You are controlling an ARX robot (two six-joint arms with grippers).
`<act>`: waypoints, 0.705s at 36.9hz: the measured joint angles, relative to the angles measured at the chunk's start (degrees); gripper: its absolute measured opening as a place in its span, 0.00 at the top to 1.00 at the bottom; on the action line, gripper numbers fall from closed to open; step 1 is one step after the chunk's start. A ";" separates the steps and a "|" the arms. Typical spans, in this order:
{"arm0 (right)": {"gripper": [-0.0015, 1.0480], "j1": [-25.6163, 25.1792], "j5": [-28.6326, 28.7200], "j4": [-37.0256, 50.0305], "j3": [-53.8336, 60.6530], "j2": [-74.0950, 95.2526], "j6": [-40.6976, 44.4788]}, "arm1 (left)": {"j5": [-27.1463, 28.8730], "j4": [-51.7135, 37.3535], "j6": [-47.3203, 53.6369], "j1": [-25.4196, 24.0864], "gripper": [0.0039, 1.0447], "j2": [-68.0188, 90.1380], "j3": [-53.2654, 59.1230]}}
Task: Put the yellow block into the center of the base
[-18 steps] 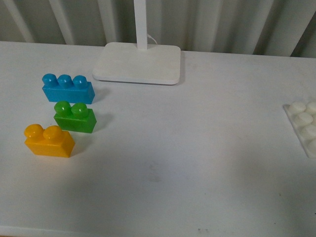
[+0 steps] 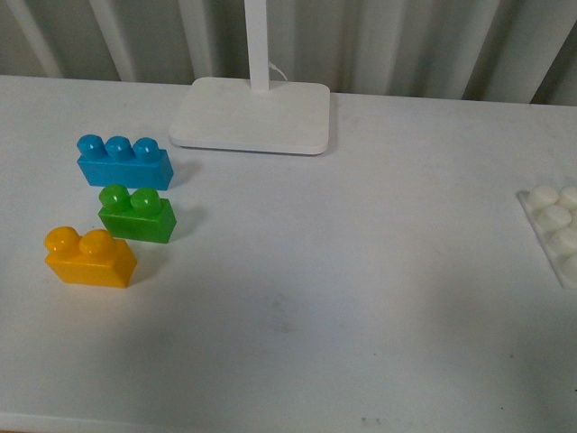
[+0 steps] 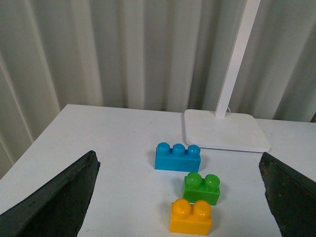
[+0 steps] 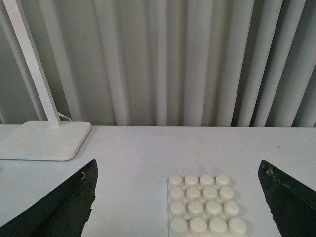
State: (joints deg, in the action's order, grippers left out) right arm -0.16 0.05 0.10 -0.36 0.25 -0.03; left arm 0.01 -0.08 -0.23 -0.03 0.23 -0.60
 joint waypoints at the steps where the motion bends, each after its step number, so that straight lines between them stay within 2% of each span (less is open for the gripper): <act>1: 0.09 0.00 -0.02 0.00 0.00 0.00 0.00 | 0.00 0.00 0.00 0.00 0.06 0.00 0.00; 15: 0.09 0.00 -0.02 0.00 0.00 0.00 0.00 | 0.00 0.00 0.00 0.00 0.06 0.00 0.00; 17: 0.09 -0.48 1.68 -3.52 -1.27 1.57 -0.33 | 0.00 0.00 0.00 0.00 0.06 0.00 0.00; 19: 0.09 -2.71 5.97 -9.49 -5.22 9.88 0.13 | 0.00 0.00 0.00 0.00 0.06 0.00 0.00; 23: 0.09 -6.99 10.21 -2.60 -8.52 25.73 1.84 | -0.04 0.00 0.00 0.00 0.06 0.00 0.00; 26: 0.09 -9.99 12.28 6.19 -10.86 38.01 3.65 | -0.02 0.00 0.00 0.00 0.06 0.00 0.00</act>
State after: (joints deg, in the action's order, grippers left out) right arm -10.15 12.34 6.28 -11.22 38.26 3.62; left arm -0.01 -0.08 -0.23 -0.03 0.23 -0.60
